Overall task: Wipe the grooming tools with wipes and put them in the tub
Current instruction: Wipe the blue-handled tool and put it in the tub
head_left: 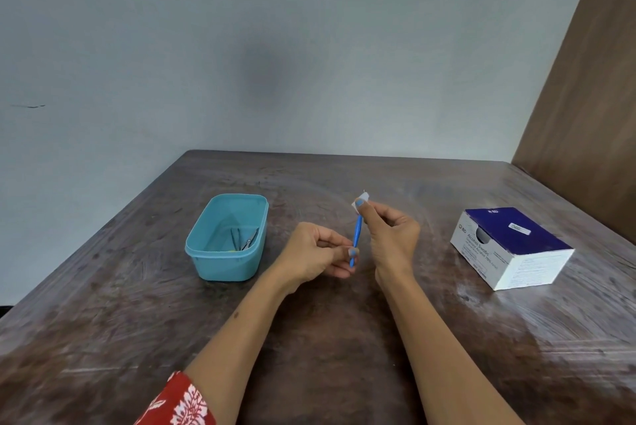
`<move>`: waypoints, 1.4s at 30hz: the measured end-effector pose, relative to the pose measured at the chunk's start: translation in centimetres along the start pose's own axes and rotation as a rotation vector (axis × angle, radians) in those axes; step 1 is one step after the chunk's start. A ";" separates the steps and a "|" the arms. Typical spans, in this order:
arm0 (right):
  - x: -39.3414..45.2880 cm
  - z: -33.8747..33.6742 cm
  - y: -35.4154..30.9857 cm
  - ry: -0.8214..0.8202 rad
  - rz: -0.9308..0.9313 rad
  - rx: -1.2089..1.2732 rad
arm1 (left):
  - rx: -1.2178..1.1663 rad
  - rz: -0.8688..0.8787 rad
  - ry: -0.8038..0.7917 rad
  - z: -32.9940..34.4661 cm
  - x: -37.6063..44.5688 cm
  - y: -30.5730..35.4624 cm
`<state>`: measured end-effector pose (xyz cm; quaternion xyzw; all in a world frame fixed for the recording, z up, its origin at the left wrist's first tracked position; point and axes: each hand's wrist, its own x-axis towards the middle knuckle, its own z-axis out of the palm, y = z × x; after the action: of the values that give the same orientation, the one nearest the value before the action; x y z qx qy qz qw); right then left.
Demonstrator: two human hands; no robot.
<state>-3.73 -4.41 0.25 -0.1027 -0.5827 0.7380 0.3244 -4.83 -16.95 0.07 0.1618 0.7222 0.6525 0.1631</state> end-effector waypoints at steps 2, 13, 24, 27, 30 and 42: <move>0.1 -0.1 -0.1 0.031 0.004 0.042 | 0.031 -0.013 -0.043 0.0 -0.2 0.0; 0.3 -0.1 -0.1 -0.029 0.034 0.041 | 0.170 0.072 0.058 0.3 0.0 -0.4; -0.2 0.3 0.2 -0.147 0.020 -0.017 | 0.183 0.206 0.238 0.4 0.1 -0.5; -0.4 0.4 0.3 -0.219 0.028 -0.059 | 0.143 0.206 0.276 0.2 0.3 -0.6; -0.2 0.3 0.2 -0.162 -0.008 -0.047 | 0.132 0.167 0.219 0.3 0.3 -0.7; 0.2 0.1 0.0 0.078 -0.068 0.005 | 0.206 0.113 0.104 0.8 -0.2 0.0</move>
<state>-3.95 -4.31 0.31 -0.1106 -0.5711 0.7234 0.3718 -4.29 -16.30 -0.04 0.1844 0.7825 0.5905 0.0709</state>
